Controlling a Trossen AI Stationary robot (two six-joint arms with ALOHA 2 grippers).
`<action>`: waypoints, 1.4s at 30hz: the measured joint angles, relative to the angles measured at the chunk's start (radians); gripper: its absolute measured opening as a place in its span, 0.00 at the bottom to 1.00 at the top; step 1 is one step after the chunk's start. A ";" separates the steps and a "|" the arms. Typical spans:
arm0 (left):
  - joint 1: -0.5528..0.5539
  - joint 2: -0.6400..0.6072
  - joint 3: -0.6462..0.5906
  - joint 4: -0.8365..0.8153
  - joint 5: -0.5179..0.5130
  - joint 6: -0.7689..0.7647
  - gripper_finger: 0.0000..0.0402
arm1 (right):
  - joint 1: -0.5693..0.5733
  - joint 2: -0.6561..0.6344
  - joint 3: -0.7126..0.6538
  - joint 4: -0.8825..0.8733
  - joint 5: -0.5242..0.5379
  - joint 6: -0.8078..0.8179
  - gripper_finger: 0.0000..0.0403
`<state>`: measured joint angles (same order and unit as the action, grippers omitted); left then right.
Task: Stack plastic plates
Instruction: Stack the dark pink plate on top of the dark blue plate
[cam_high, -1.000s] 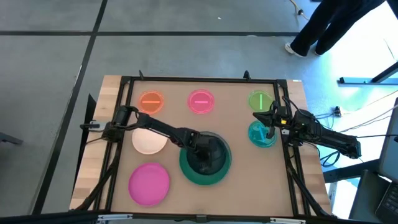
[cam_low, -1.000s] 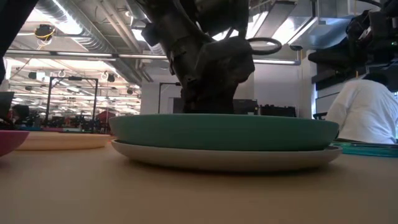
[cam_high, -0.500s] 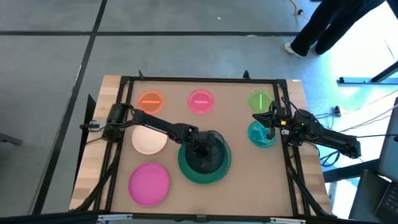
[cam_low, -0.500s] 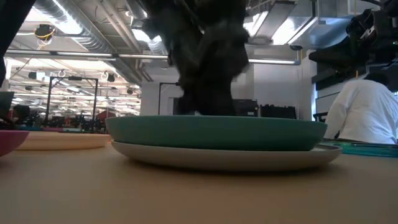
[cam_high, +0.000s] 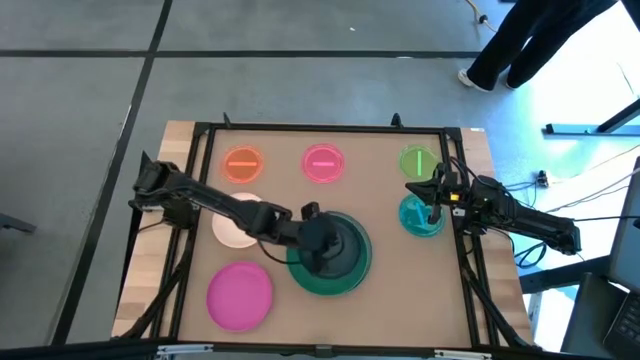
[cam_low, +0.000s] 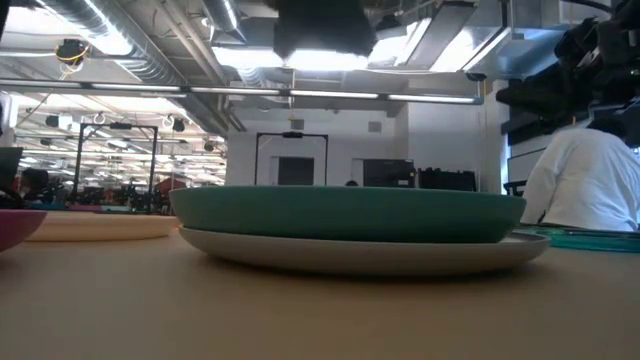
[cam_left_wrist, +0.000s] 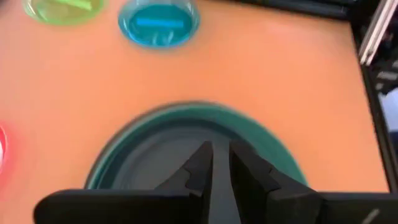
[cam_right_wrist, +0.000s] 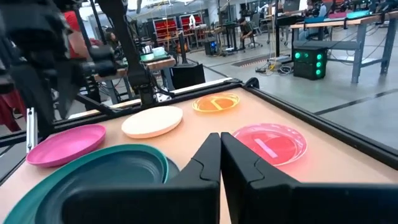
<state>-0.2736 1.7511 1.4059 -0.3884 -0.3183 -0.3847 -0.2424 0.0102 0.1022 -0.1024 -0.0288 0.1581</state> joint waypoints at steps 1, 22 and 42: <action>-0.003 -0.004 0.000 0.014 -0.007 0.000 0.12 | 0.000 0.001 0.000 0.000 -0.003 -0.001 0.01; -0.013 -0.013 0.001 -0.403 -0.006 -0.414 0.30 | 0.000 0.001 0.000 -0.014 -0.016 -0.006 0.01; -0.392 -0.018 0.002 -0.872 0.047 -1.007 0.35 | 0.000 0.001 0.000 -0.030 -0.024 -0.003 0.01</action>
<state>-0.6656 1.7335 1.4075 -1.2606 -0.2716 -1.3917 -0.2424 0.0109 0.1024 -0.1322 -0.0524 0.1547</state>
